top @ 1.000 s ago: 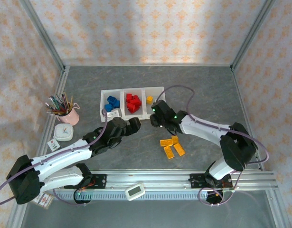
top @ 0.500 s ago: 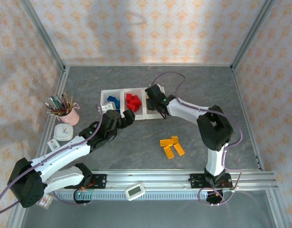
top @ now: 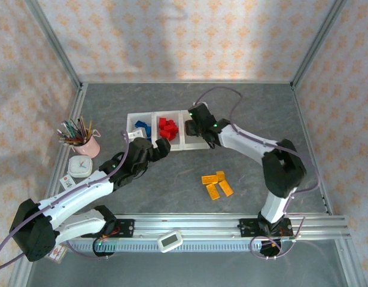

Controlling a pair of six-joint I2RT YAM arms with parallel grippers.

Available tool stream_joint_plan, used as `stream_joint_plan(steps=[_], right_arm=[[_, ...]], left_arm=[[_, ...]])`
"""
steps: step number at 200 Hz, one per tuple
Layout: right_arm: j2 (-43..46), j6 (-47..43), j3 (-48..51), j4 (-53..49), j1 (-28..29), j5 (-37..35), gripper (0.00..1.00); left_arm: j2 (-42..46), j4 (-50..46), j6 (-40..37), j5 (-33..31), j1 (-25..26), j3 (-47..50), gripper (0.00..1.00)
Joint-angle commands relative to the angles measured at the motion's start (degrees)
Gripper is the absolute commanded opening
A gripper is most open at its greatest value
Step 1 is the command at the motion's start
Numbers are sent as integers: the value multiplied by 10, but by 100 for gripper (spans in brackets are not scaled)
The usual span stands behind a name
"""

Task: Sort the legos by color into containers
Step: Pick up the lego from the bottom-center of the table.

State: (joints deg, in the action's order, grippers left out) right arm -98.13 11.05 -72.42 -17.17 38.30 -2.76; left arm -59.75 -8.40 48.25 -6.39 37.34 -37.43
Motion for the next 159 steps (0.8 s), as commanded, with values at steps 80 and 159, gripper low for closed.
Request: stream_joint_plan(steps=[80,159], right_arm=[[240,169,272,-104,13,-17,70],[237,209,367,-52,38,24,63]], left_arm=[[-78,12,13,24,93,-27,99],[-151,33,16,38,116,-56,99]])
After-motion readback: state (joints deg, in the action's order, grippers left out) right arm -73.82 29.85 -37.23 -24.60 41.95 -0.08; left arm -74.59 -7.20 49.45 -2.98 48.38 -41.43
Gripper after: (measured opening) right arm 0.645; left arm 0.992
